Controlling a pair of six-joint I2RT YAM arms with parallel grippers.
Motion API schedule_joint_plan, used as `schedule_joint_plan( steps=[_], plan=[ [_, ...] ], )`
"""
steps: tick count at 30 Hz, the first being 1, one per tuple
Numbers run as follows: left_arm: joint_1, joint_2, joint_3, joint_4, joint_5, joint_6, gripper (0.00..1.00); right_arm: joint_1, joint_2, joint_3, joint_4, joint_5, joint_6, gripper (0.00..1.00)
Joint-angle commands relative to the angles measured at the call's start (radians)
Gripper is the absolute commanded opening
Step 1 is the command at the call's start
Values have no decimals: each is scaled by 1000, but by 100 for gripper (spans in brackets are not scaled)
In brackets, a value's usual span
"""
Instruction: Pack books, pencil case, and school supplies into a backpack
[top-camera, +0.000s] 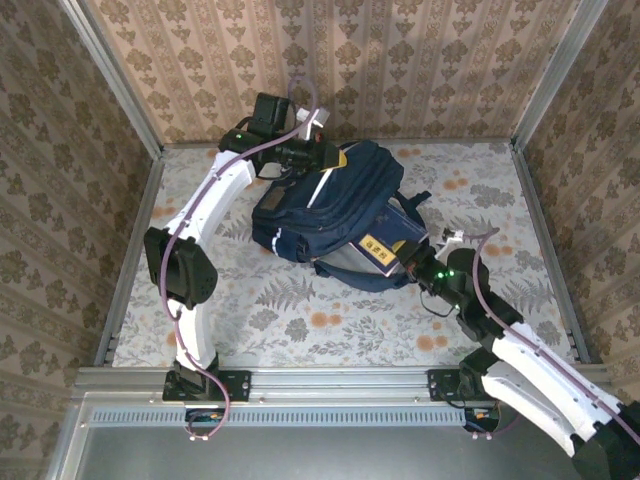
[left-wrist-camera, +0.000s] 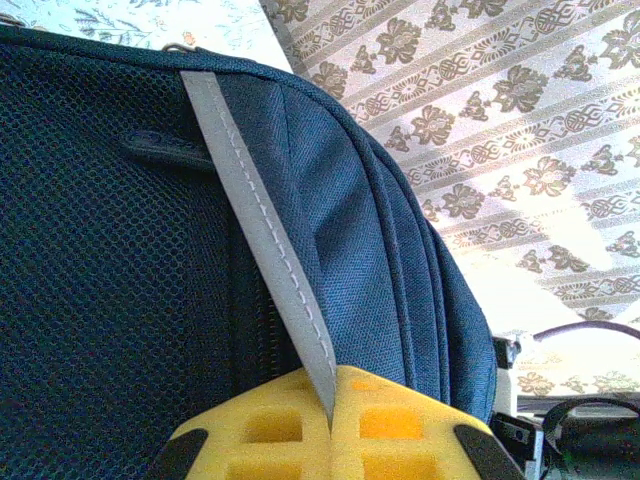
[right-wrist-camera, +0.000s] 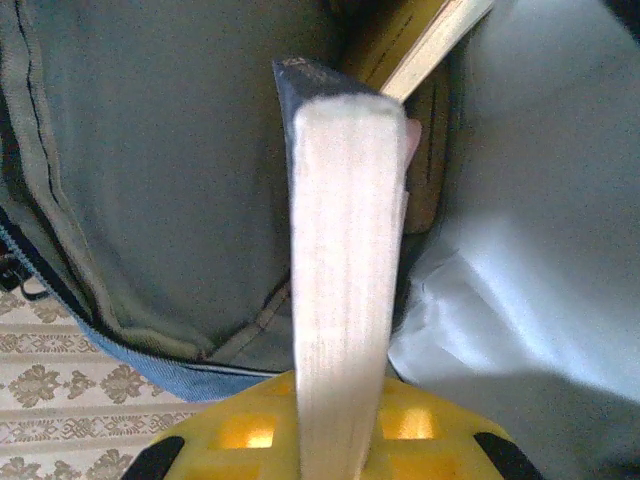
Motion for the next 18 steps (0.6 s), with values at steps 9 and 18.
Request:
schedule_joint_plan(
  steps=[9, 18],
  plan=[
    [-18, -86, 34, 122, 85, -25, 0, 24, 336, 163, 300, -38, 39, 0],
    [-40, -61, 85, 124, 98, -45, 0, 125, 651, 331, 359, 109, 0, 0]
  ],
)
